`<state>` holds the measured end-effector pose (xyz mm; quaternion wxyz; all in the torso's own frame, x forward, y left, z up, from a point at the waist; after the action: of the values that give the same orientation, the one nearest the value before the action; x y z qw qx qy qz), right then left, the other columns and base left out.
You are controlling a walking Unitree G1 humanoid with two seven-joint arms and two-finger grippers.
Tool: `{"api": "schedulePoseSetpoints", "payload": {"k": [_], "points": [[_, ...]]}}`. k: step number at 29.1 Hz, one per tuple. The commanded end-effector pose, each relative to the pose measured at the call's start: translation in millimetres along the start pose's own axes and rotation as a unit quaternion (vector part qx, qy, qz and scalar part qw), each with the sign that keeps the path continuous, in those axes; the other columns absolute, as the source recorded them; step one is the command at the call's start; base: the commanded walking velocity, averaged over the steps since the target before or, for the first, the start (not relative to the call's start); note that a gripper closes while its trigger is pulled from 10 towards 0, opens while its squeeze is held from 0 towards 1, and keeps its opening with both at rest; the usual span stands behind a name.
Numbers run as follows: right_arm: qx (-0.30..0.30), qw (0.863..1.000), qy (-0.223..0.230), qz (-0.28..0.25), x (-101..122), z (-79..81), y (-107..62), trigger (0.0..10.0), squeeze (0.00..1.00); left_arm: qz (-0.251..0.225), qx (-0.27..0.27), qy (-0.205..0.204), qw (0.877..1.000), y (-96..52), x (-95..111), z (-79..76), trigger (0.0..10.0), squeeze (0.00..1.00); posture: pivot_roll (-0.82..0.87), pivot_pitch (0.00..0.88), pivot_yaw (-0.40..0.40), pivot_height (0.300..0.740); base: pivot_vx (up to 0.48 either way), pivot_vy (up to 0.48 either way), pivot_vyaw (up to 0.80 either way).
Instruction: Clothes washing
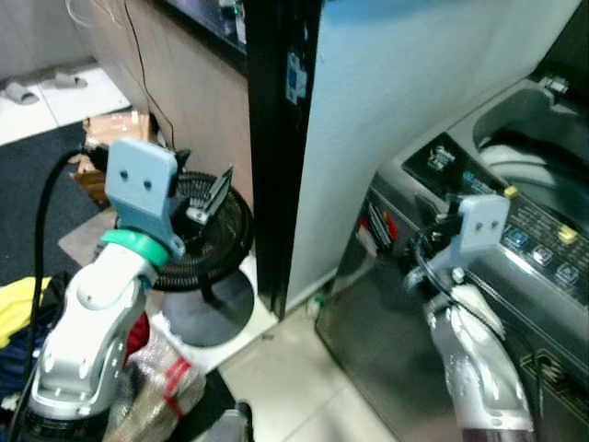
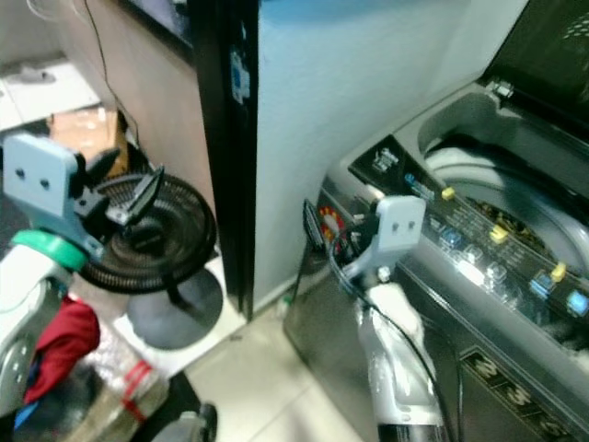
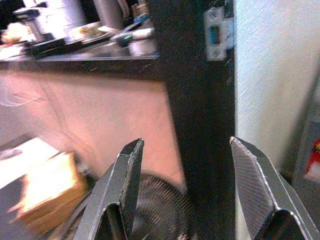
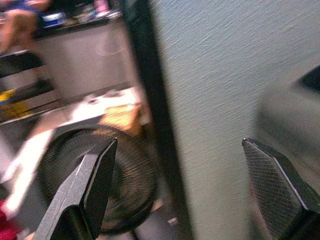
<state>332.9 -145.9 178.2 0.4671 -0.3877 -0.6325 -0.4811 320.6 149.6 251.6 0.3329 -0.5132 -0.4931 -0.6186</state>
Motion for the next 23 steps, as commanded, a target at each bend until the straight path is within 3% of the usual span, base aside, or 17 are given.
{"api": "schedulePoseSetpoints", "payload": {"k": [1, 3, 4, 6, 7, 9, 23], "points": [[0.002, 1.0, -0.002, 0.0, -1.0, 0.7, -1.9, 10.0, 0.0, 0.004, -0.006, 0.001, 1.0, -1.5, -0.9, -3.3, 10.0, 0.0, 0.04, 0.075, 0.013, 0.74, 0.0, 0.0, 0.76], [0.008, 1.0, -0.011, 0.014, -9.5, 1.0, -6.2, 10.0, 0.0, 0.009, -0.006, 0.004, 1.0, -3.1, -3.4, -3.8, 10.0, 0.0, 0.04, 0.076, 0.014, 0.74, 0.0, 0.0, 0.76], [0.009, 0.999, -0.021, 0.042, -28.8, -2.6, -7.9, 10.0, 0.0, 0.026, 0.024, -0.001, 0.999, -0.3, -18.2, 7.7, 10.0, 0.0, 0.03, 0.073, 0.015, 0.74, 0.0, 0.0, 0.76], [0.009, 0.999, -0.021, 0.042, -28.8, -2.6, -7.9, 10.0, 0.0, 0.026, 0.024, -0.001, 0.999, -0.3, -18.2, 7.7, 10.0, 0.0, 0.03, 0.073, 0.015, 0.74, 0.0, 0.0, 0.76], [0.009, 0.998, -0.03, 0.06, -41.9, -5.3, -7.5, 10.0, 0.0, 0.041, 0.049, -0.01, 0.998, 2.3, -30.8, 16.9, 10.0, 0.0, 0.03, 0.07, 0.016, 0.74, 0.0, 0.0, 0.76], [0.009, 0.997, -0.034, 0.069, -47.2, -6.5, -4.6, 10.0, 0.0, 0.05, 0.067, -0.014, 0.996, 4.2, -38.4, 23.0, 10.0, 0.0, 0.03, 0.067, 0.015, 0.74, 0.0, 0.0, 0.76], [0.008, 0.997, -0.036, 0.067, -49.0, -2.3, 4.5, 10.0, 0.0, 0.072, 0.11, 0.002, 0.991, -1.7, -52.9, 38.7, 10.0, 0.0, 0.04, 0.074, 0.014, 0.74, 0.0, 0.0, 0.76]]}}
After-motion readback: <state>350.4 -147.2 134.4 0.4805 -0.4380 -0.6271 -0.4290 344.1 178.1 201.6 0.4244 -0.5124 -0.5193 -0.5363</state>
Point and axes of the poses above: a point about 5 cm out from each wrist's last joint towards the gripper, its own y axis pointing out of the wrist towards the gripper, its own x axis along the axis of the wrist's last joint, z = x × y, the point moved 5 cm from there along y, pointing out of the wrist towards the gripper, and after that the axes turned 14 degrees about -y, right-handed, at the moved point
